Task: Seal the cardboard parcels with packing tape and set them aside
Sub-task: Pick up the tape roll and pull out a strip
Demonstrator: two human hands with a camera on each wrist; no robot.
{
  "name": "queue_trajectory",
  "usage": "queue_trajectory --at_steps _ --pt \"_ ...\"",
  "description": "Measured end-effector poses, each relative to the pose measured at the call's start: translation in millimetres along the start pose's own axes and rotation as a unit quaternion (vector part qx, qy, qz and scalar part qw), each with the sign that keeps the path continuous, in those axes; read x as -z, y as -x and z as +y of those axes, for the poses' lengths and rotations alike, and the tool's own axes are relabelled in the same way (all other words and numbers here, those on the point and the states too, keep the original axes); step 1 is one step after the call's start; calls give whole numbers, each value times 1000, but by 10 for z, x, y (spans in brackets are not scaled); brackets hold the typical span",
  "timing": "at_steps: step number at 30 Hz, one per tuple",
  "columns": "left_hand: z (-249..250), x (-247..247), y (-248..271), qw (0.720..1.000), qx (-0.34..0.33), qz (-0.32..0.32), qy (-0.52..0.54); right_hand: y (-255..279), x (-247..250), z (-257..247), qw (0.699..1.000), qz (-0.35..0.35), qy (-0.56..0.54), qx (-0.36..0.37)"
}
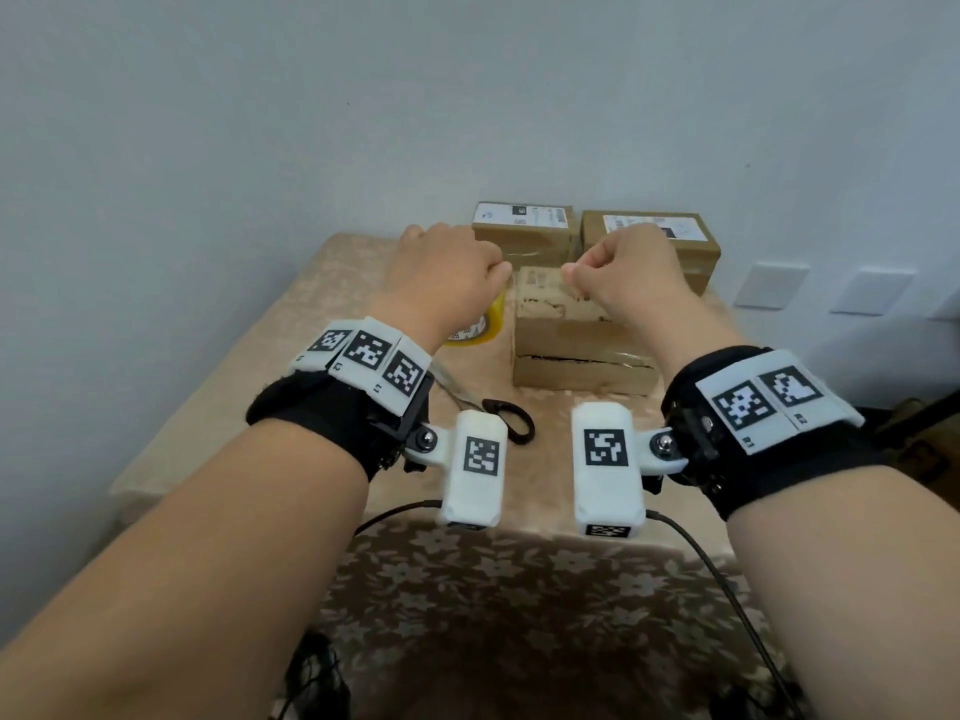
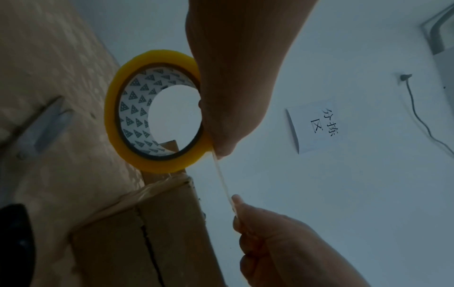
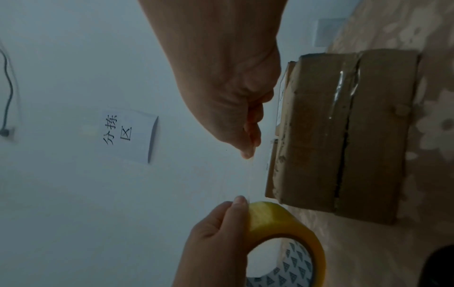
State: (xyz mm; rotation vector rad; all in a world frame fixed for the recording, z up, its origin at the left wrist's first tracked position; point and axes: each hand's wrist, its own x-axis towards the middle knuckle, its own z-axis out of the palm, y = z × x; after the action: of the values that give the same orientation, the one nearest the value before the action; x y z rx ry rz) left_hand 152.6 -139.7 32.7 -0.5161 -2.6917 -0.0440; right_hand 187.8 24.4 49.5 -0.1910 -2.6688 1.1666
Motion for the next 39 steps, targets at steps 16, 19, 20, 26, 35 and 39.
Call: queue_trajectory --at_steps 16,19,20,26,35,39 --pt "106 -66 -117 999 20 -28 -14 -76 -64 111 999 4 3 -47" --pt "131 -57 -124 999 24 -26 -27 -85 -90 139 999 7 2 -46" --pt "135 -57 -125 999 26 -28 -28 -85 -97 149 999 8 2 -45" --pt "142 -144 -119 998 28 -49 -26 -110 -146 191 999 6 29 -42" --pt "109 -310 -72 999 25 -35 25 -157 -78 317 992 7 123 -18" --pt "122 -319 -53 999 26 -26 23 -93 -101 318 979 27 176 98"
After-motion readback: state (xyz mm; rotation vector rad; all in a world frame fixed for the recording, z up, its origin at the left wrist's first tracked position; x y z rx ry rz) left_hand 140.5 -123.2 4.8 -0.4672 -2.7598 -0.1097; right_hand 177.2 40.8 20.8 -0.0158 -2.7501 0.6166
